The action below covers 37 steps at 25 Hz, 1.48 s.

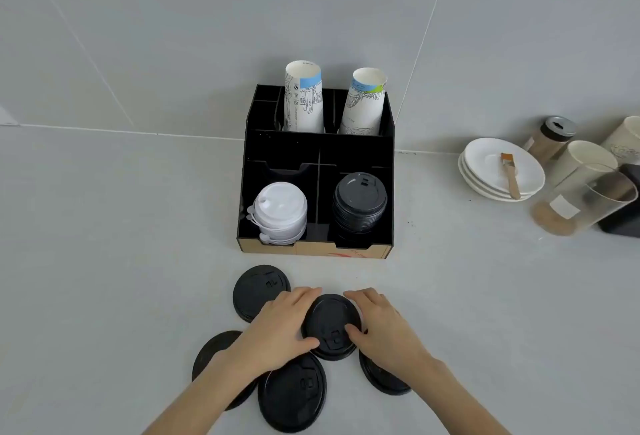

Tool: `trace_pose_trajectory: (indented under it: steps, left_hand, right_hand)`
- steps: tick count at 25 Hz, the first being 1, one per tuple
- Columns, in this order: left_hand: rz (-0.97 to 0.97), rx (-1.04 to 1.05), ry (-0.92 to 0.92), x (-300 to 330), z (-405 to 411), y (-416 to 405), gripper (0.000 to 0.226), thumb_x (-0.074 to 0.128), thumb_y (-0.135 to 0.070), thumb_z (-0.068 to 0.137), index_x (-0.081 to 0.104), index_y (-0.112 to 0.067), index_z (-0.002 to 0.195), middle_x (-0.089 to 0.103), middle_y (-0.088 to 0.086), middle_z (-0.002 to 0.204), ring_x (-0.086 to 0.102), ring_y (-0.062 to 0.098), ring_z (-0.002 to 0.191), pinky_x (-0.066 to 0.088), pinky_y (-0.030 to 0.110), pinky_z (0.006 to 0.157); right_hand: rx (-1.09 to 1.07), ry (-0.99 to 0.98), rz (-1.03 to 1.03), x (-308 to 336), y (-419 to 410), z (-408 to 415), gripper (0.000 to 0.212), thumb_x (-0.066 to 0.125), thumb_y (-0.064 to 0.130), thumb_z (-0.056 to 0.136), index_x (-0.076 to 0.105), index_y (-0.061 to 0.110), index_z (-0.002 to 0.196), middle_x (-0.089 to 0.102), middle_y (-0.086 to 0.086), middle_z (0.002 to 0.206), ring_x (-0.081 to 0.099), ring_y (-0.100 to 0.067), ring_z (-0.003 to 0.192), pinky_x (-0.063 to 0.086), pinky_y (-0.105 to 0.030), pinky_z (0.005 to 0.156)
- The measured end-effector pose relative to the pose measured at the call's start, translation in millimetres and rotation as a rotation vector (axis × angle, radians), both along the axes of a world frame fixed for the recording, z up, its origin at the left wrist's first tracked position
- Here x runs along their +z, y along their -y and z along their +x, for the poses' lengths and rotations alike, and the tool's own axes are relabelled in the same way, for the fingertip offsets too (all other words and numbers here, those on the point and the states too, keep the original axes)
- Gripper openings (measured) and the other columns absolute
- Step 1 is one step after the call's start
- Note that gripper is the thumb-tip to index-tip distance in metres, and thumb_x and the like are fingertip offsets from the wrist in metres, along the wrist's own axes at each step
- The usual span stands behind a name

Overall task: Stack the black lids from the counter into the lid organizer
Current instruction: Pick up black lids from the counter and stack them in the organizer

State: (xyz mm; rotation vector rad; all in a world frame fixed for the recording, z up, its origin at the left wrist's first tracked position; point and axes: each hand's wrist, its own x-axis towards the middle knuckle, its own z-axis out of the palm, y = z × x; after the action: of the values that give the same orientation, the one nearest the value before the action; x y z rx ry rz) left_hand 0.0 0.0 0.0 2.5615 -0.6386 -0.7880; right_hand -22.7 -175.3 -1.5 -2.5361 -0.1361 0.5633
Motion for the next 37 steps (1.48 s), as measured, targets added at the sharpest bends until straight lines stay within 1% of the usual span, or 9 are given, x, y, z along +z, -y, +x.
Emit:
trace_pose_trajectory:
  steps: [7, 11, 16, 18, 22, 27, 30, 34, 37]
  left_hand:
    - [0.021, -0.020, 0.020, -12, 2, 6, 0.074, 0.054, -0.030, 0.086, 0.006, -0.024, 0.141, 0.020, -0.002, 0.150, 0.026, 0.020, 0.133, 0.027, 0.038, 0.112]
    - [0.022, -0.038, 0.035, -16, 4, 5, 0.077, 0.056, -0.034, 0.084, 0.005, -0.024, 0.141, 0.019, -0.002, 0.151, 0.026, 0.020, 0.133, 0.027, 0.038, 0.111]
    - [0.035, -0.045, 0.051, -18, -2, 12, 0.087, 0.058, -0.043, 0.080, -0.001, -0.021, 0.141, 0.016, -0.003, 0.152, 0.019, 0.018, 0.135, 0.023, 0.035, 0.111]
    - [0.017, -0.015, 0.060, -20, -5, 16, 0.089, 0.057, -0.044, 0.080, -0.003, -0.020, 0.141, 0.015, -0.003, 0.152, 0.017, 0.017, 0.136, 0.021, 0.034, 0.111]
    - [-0.018, -0.003, 0.062, -20, -9, 14, 0.085, 0.057, -0.041, 0.082, 0.000, -0.020, 0.141, 0.013, -0.004, 0.152, 0.016, 0.015, 0.136, 0.020, 0.032, 0.112]
    - [-0.005, -0.040, 0.078, -21, -9, 12, 0.079, 0.055, -0.037, 0.082, 0.004, -0.022, 0.141, 0.011, -0.006, 0.153, 0.015, 0.015, 0.136, 0.020, 0.032, 0.112]
    - [-0.021, 0.009, 0.104, -17, -11, 13, 0.077, 0.053, -0.042, 0.083, 0.006, -0.022, 0.141, 0.014, -0.006, 0.152, 0.017, 0.015, 0.136, 0.022, 0.033, 0.112]
    - [-0.046, 0.179, 0.185, -10, -6, 14, 0.076, 0.051, -0.049, 0.083, 0.012, -0.018, 0.140, 0.021, -0.001, 0.150, 0.021, 0.018, 0.135, 0.025, 0.032, 0.110]
    - [-0.103, 0.302, 0.209, -3, 0, 18, 0.075, 0.052, -0.049, 0.083, 0.016, -0.016, 0.139, 0.024, 0.002, 0.148, 0.025, 0.019, 0.133, 0.029, 0.030, 0.108]
  right_hand:
    - [-0.019, 0.022, 0.031, -12, 0, 4, 0.044, 0.047, 0.017, 0.087, 0.036, 0.018, 0.130, 0.045, -0.005, 0.132, 0.043, -0.024, 0.119, 0.041, -0.033, 0.099]
    - [-0.033, 0.051, 0.066, -16, 0, 7, 0.044, 0.047, 0.012, 0.086, 0.039, 0.018, 0.129, 0.047, -0.004, 0.132, 0.044, -0.023, 0.118, 0.040, -0.031, 0.098]
    - [-0.031, 0.053, 0.163, -20, -6, 12, 0.047, 0.046, 0.005, 0.084, 0.041, 0.019, 0.128, 0.052, -0.003, 0.132, 0.045, -0.020, 0.119, 0.037, -0.029, 0.102]
    - [-0.057, 0.061, 0.203, -21, -9, 14, 0.047, 0.045, 0.002, 0.083, 0.042, 0.018, 0.127, 0.053, -0.004, 0.130, 0.047, -0.020, 0.118, 0.037, -0.026, 0.100]
    - [-0.089, 0.064, 0.229, -23, -10, 15, 0.044, 0.047, 0.001, 0.083, 0.044, 0.014, 0.125, 0.052, -0.009, 0.127, 0.050, -0.021, 0.116, 0.036, -0.016, 0.093]
    - [-0.118, 0.069, 0.230, -23, -7, 16, 0.040, 0.051, 0.004, 0.084, 0.048, 0.013, 0.123, 0.054, -0.010, 0.123, 0.052, -0.020, 0.113, 0.042, -0.023, 0.096]
    - [-0.144, 0.091, 0.233, -20, -5, 14, 0.036, 0.051, 0.010, 0.086, 0.049, 0.014, 0.121, 0.054, -0.009, 0.121, 0.053, -0.020, 0.109, 0.043, -0.022, 0.093]
    - [-0.217, 0.139, 0.270, -8, 1, 11, 0.031, 0.052, 0.017, 0.088, 0.052, 0.014, 0.118, 0.052, -0.006, 0.116, 0.053, -0.012, 0.100, 0.043, -0.018, 0.087]
    - [-0.250, 0.167, 0.314, 0, 3, 10, 0.028, 0.052, 0.017, 0.088, 0.053, 0.015, 0.117, 0.052, -0.003, 0.112, 0.053, -0.009, 0.095, 0.043, -0.009, 0.077]
